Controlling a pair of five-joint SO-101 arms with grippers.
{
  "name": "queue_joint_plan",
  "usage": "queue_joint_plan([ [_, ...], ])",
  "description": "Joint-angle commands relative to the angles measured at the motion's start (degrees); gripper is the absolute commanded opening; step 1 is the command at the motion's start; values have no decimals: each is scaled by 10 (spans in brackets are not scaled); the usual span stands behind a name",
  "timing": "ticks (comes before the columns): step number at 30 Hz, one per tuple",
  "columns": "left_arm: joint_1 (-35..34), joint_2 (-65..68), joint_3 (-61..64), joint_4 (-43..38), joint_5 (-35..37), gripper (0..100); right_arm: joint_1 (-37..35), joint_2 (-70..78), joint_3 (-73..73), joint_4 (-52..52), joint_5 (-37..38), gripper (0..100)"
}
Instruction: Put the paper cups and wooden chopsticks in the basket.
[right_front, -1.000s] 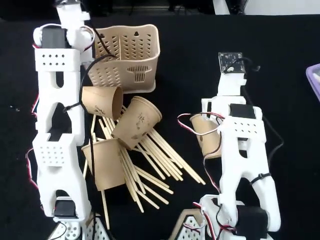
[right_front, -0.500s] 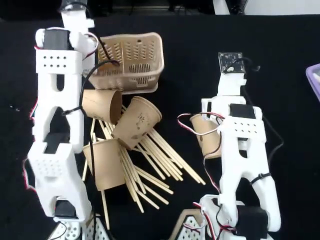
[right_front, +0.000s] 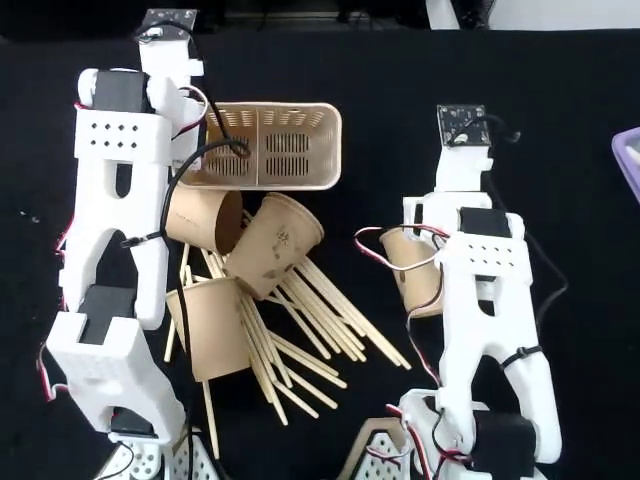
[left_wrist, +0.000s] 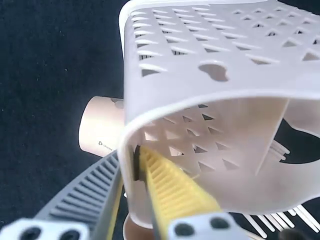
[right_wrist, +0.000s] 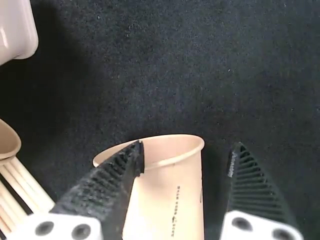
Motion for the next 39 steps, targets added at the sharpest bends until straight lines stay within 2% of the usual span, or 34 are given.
queue_joint_plan([
  [1, 4, -29, 1, 6, 16, 30, 12, -2, -40, -6, -4, 276],
  [14, 7, -125, 67, 5, 18, 30, 12, -2, -38, -6, -4, 276],
  [20, 2, -72, 67, -13, 18, 64, 12, -1, -37, -5, -4, 276],
  [25, -30, -21, -3, -16, 18, 196, 10, -2, -55, 30, -5, 277],
  [31, -50, 25, -117, -17, 18, 202, 11, 2, -140, 125, -5, 279],
  [37, -47, 54, -229, -12, 18, 205, 9, 3, -156, 132, -4, 280],
  [39, -46, 51, -255, -8, 18, 238, 8, 3, -156, 132, -4, 280],
])
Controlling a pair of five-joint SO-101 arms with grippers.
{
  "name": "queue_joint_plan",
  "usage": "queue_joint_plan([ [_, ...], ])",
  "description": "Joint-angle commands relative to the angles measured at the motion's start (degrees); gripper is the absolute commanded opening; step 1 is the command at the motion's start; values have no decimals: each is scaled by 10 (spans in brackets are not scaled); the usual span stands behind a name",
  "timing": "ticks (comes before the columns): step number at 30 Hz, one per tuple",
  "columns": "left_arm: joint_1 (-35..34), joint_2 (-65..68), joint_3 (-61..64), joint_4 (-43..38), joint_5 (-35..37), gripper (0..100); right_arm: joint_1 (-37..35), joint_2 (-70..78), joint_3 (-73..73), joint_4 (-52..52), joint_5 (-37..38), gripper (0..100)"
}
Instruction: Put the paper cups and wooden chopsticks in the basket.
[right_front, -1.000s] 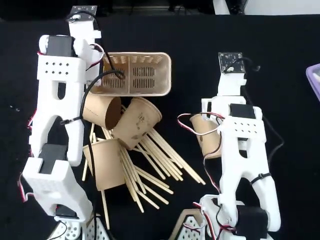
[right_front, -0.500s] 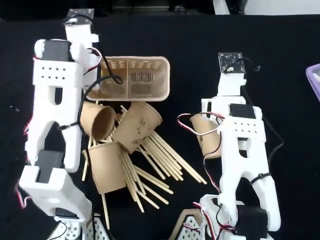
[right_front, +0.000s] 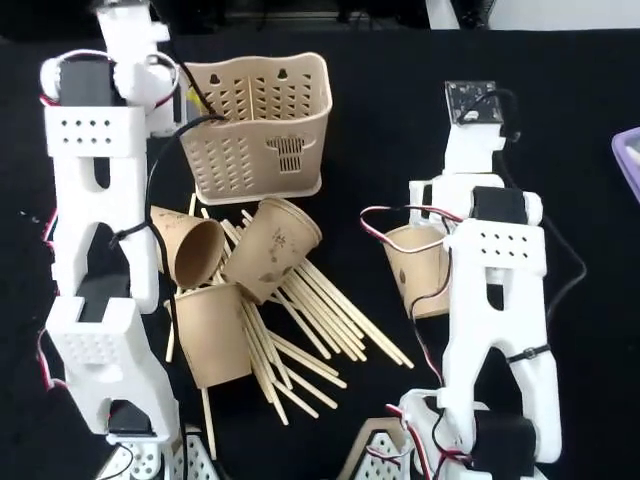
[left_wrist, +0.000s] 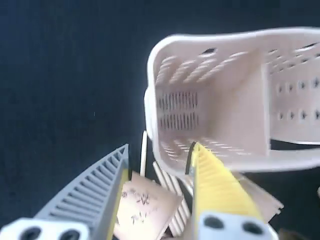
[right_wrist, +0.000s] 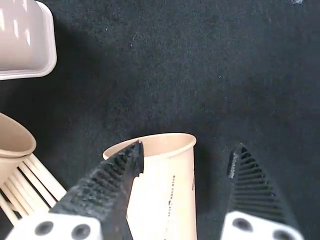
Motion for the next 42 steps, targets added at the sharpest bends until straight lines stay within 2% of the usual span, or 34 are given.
queue_joint_plan([
  [1, -5, -11, -95, 11, 4, 254, 8, 1, -30, 2, -4, 280],
  [6, -35, -74, -109, 18, 4, 239, -5, 20, -32, 3, -2, 280],
  [9, -58, -125, -58, 18, 4, 238, -28, 74, -54, 5, -4, 280],
  [13, -126, -232, 32, 18, 4, 238, -35, 175, -149, 62, -6, 280],
  [20, -217, -419, 342, -1, 0, 238, -34, 315, -342, 201, -26, 280],
  [24, -230, -507, 543, -97, 4, 238, -33, 378, -407, 261, -30, 276],
  [29, -237, -609, 731, -211, 4, 238, -14, 417, -429, 309, -25, 270],
  [32, -237, -663, 791, -233, 4, 238, 5, 418, -428, 316, -18, 191],
  [36, -233, -721, 828, -234, 4, 238, 25, 418, -428, 331, 9, 25],
  [42, -233, -758, 853, -235, 4, 238, 50, 388, -429, 356, 41, 11],
])
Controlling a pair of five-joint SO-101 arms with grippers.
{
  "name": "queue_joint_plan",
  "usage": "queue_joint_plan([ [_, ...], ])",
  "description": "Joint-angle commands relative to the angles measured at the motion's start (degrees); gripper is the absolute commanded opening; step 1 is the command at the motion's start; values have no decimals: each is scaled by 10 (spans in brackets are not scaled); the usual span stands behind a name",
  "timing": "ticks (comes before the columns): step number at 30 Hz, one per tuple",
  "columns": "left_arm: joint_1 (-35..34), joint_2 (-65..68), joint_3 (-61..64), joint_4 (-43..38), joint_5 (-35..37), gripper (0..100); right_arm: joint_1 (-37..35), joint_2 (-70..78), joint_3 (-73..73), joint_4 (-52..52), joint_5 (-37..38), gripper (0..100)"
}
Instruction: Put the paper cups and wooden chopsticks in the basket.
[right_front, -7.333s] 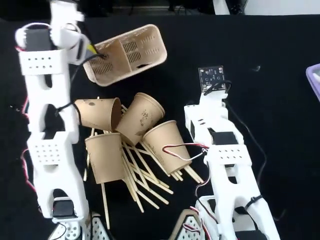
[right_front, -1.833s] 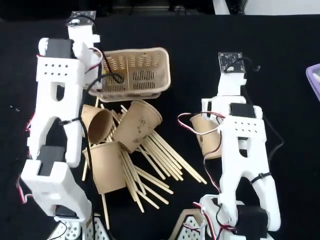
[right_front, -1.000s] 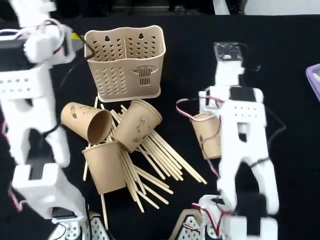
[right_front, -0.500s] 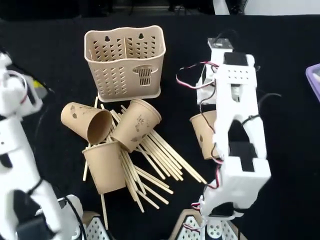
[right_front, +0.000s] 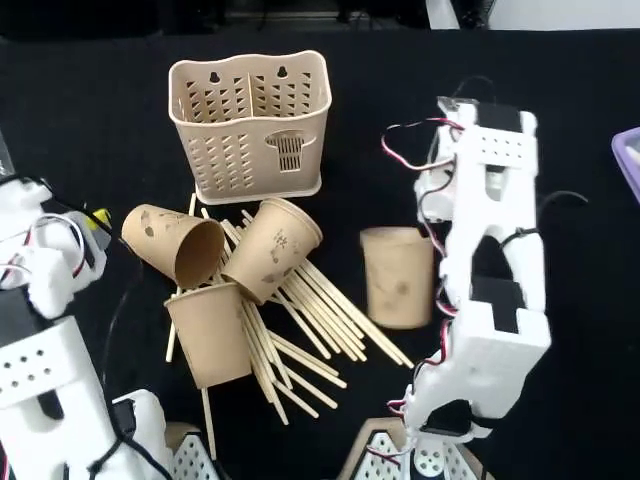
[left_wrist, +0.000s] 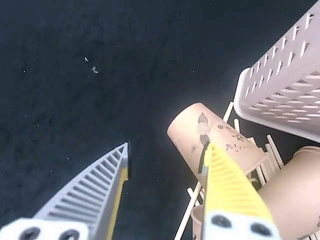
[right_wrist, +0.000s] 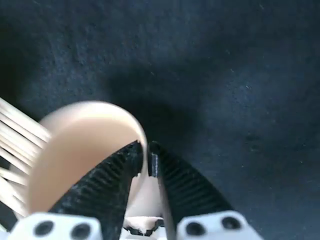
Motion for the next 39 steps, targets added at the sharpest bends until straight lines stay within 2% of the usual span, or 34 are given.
queue_joint_plan([
  [1, -3, -23, 4, -11, 5, 238, 13, -54, -28, 18, 25, 11],
  [7, -3, -22, 10, -11, 5, 238, 4, -189, 10, 18, 45, 11],
  [11, -2, -21, 57, -63, 5, 238, -13, -278, 31, -21, 58, 11],
  [14, -2, -16, 95, -98, 5, 238, -55, -333, 5, -42, 49, 11],
  [18, -2, 45, 107, -126, 16, 239, -136, -359, -123, -32, -4, 11],
  [23, -2, 188, 102, -182, 77, 238, -236, -327, -298, -27, -16, 11],
  [26, -3, 263, 101, -218, 100, 238, -266, -284, -395, -33, -16, 11],
  [32, -2, 345, 101, -264, 135, 238, -286, -191, -552, -55, -16, 11],
  [39, -2, 354, 101, -272, 142, 238, -302, -59, -575, -109, -16, 11],
])
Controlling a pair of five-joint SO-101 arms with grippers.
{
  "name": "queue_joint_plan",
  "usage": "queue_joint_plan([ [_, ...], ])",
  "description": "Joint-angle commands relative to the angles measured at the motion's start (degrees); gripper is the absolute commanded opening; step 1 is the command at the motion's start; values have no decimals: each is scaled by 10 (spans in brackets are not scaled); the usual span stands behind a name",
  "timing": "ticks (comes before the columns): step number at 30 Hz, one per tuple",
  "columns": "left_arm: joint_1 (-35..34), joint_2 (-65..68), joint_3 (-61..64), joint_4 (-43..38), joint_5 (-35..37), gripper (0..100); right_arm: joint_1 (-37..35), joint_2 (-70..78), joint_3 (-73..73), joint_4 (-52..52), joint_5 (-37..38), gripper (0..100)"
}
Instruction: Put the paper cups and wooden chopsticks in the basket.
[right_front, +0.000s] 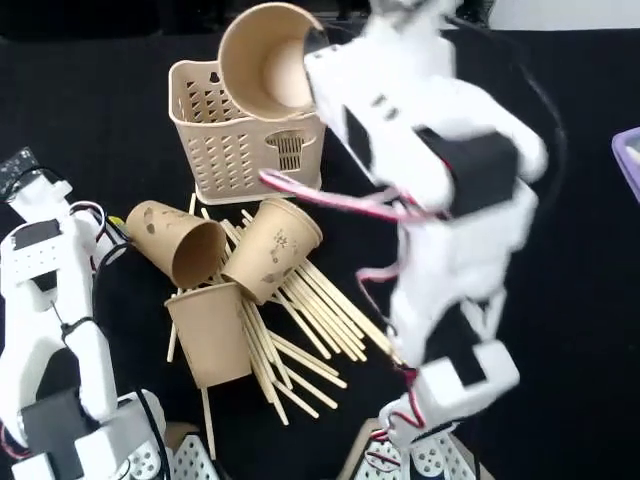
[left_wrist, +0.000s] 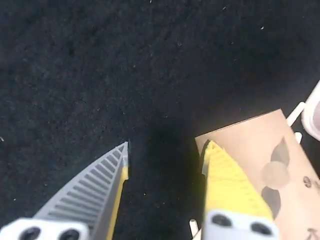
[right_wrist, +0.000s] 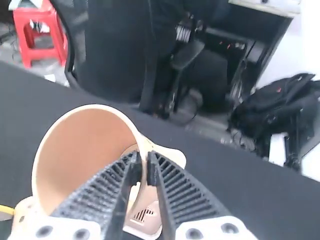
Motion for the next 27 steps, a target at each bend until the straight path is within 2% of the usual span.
queue_joint_plan([
  [1, -2, -2, -12, -8, 4, 238, -6, 58, -27, -38, -4, 11],
  [6, -3, -4, -11, -6, 4, 238, -2, 130, -28, -43, -4, 11],
  [11, -7, -4, -11, -5, 4, 238, 14, 135, -28, -45, -4, 26],
  [16, -7, -4, -11, -6, 3, 238, 19, 129, -42, -29, -4, 236],
  [18, -7, -4, -11, -6, 3, 238, 19, 116, -71, -8, -4, 276],
  [23, -7, -4, -11, -7, 3, 238, 18, 83, -150, 100, 2, 214],
  [27, -7, -4, -11, -7, 3, 238, 27, 51, -113, 105, 2, 157],
])
